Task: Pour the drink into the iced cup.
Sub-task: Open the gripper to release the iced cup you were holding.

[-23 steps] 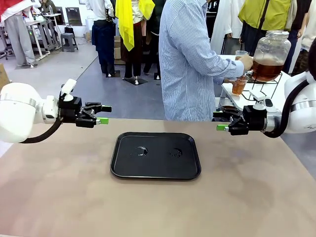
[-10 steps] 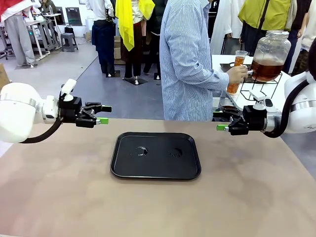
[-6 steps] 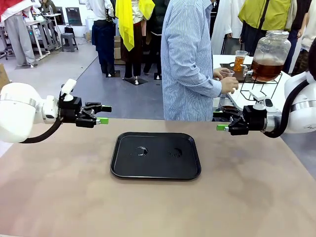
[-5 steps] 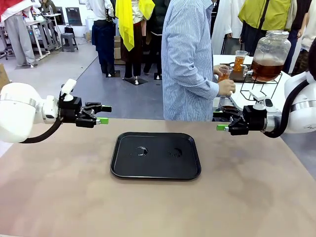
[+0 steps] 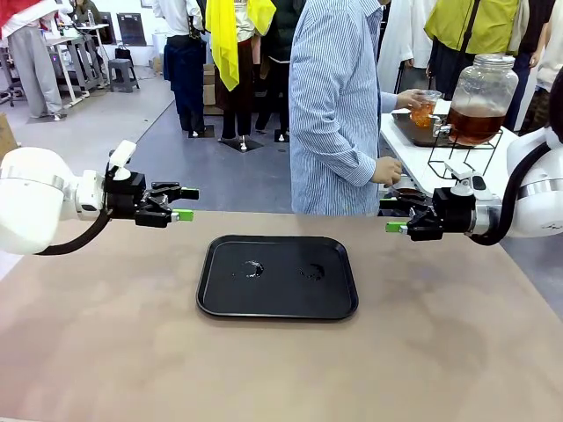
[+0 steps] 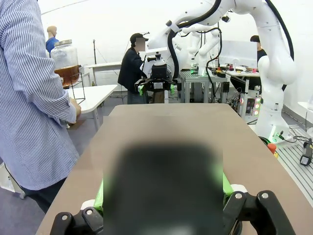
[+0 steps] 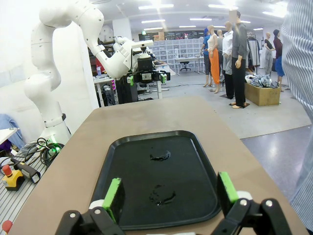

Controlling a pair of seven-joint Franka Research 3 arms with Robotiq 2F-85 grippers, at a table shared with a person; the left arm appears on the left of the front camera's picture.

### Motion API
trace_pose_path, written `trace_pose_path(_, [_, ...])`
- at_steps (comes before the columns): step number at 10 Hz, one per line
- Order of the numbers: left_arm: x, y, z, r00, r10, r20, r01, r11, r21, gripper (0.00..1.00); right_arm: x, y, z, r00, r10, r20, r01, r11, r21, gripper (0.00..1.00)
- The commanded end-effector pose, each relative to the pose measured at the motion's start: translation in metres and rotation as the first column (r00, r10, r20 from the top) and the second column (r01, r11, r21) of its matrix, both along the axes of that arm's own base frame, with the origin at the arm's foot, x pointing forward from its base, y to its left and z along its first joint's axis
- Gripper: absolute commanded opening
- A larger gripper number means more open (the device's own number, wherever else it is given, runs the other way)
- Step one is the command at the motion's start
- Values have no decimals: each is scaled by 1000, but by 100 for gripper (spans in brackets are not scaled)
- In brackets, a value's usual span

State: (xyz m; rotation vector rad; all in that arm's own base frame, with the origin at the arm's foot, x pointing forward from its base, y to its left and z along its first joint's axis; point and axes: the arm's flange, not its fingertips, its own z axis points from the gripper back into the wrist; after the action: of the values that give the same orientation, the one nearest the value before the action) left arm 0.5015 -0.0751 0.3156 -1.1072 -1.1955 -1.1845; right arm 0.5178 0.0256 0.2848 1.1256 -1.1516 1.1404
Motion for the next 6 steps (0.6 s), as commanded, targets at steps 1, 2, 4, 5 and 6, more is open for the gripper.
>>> trace_pose_path(1, [1, 0, 2, 1000, -4, 0, 4, 1000, 7, 100, 2, 2, 4, 1000, 6, -3, -6, 1000, -2, 100])
trace_pose_path(2, [1, 0, 2, 1000, -4, 0, 4, 1000, 7, 100, 2, 2, 4, 1000, 6, -3, -6, 1000, -2, 100])
trace_pose_path(4, [1, 0, 2, 1000, -4, 0, 4, 1000, 7, 100, 2, 2, 4, 1000, 6, -3, -6, 1000, -2, 100])
trace_pose_path(5, [1, 0, 2, 1000, -4, 0, 4, 1000, 7, 100, 2, 2, 4, 1000, 6, -3, -6, 1000, -2, 100])
trace_pose_path(6, [1, 0, 2, 1000, -4, 0, 4, 1000, 7, 100, 2, 2, 4, 1000, 6, -3, -6, 1000, -2, 100])
